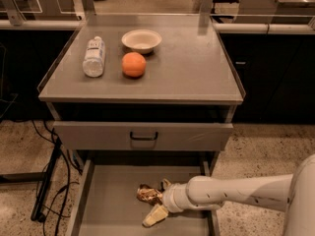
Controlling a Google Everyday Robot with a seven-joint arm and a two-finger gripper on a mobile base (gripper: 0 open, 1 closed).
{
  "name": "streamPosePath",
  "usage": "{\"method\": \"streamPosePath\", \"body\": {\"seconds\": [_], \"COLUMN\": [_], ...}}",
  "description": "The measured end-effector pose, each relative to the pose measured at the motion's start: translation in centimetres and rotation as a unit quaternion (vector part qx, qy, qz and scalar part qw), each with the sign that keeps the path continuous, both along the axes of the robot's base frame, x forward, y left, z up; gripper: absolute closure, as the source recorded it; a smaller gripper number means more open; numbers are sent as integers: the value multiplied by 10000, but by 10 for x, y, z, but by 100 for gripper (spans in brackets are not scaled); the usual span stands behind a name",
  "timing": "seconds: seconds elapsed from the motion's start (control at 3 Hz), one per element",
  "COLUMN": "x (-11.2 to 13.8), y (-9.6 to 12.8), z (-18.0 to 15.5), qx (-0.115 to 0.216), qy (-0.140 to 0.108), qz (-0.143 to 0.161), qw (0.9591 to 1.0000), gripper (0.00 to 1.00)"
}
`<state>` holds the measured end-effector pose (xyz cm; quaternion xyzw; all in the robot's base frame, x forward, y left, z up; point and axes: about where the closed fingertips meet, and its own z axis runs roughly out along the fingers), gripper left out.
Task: Pick orange can from middle drawer and place on counter
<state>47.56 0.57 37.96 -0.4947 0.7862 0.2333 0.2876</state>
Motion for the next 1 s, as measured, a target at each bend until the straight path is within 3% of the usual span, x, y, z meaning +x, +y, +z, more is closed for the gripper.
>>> {"method": "streamPosePath", "body": {"seconds": [1.0], "x": [0], "y": [0], "z": [0], "qx": [0], "qy": [0], "qz": [0], "qw": [10000], "gripper": [73]}}
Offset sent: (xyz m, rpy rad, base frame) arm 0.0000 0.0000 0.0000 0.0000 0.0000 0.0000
